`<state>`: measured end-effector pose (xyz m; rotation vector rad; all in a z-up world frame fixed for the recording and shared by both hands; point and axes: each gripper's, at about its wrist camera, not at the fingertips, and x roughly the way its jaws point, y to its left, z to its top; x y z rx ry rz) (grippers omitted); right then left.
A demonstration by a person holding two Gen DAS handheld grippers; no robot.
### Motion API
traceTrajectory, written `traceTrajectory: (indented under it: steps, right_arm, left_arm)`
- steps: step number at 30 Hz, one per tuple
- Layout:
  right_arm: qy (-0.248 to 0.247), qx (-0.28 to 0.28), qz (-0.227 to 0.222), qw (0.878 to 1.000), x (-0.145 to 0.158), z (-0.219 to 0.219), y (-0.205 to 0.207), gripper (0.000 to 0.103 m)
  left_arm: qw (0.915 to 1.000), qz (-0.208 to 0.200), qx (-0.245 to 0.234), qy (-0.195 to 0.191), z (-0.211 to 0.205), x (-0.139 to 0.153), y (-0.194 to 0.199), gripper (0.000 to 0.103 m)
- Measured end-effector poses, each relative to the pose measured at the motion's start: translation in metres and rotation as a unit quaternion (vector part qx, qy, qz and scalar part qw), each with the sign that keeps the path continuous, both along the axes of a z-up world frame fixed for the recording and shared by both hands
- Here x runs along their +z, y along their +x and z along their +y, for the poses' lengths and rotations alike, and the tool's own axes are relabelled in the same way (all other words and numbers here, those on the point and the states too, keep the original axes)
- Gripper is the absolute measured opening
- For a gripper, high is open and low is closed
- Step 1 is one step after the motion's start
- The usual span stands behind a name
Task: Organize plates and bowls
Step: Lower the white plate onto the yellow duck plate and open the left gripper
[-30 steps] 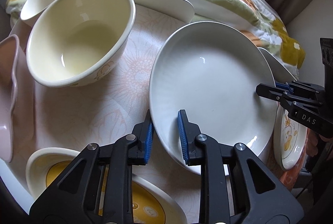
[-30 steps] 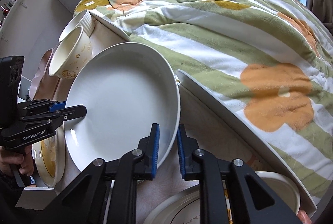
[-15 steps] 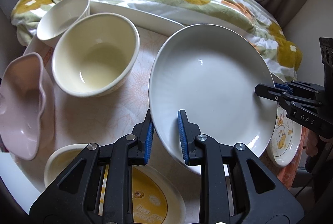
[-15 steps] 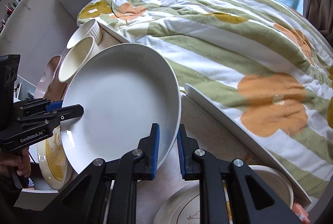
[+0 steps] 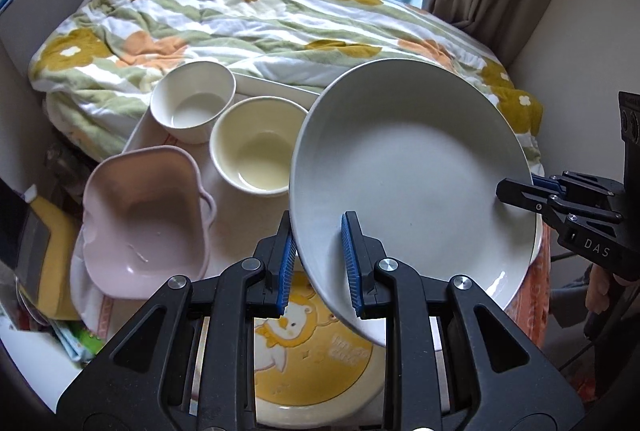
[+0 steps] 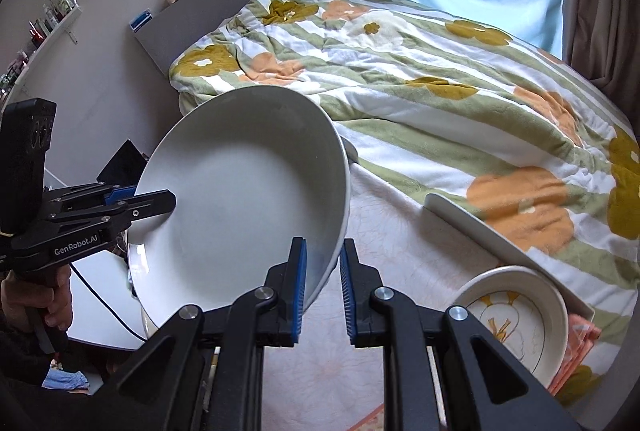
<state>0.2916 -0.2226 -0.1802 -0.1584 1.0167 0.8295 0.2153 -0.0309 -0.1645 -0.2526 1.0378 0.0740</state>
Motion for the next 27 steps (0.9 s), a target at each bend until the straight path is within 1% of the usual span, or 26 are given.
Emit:
traceTrajectory:
  steps: [2, 5, 9, 14, 18, 20, 27]
  right_arm:
    - [-0.004, -0.022, -0.008, 1.0, 0.001, 0.007, -0.023, 0.015]
    - [-0.006, -0.065, 0.002, 0.998, -0.004, 0.017, -0.055, 0.015]
    - [0.006, -0.126, 0.034, 0.991, -0.018, 0.03, -0.093, 0.015]
    - [-0.003, -0.19, 0.061, 0.98, -0.044, 0.048, -0.132, 0.015]
    - [-0.027, -0.232, 0.072, 0.97, -0.06, 0.059, -0.152, 0.015]
    - [-0.038, -0.247, 0.075, 0.965, -0.067, 0.061, -0.159, 0.015]
    - [-0.059, -0.282, 0.078, 0.955, -0.087, 0.06, -0.17, 0.015]
  left_arm:
    - [0.9997, -0.002, -0.022, 0.005, 0.009, 0.002, -0.013, 0.02]
    - [0.9982, 0.008, -0.059, 0.001, 0.025, -0.005, -0.03, 0.02]
    - [0.994, 0.021, -0.108, 0.002, 0.044, -0.022, -0.053, 0.02]
    - [0.9865, 0.047, -0.157, -0.003, 0.06, -0.053, -0.068, 0.02]
    - [0.9822, 0.063, -0.177, -0.011, 0.066, -0.075, -0.075, 0.02]
    - [0.9804, 0.072, -0.182, -0.021, 0.068, -0.086, -0.075, 0.02]
    - [0.974, 0.087, -0.207, -0.029, 0.061, -0.113, -0.07, 0.02]
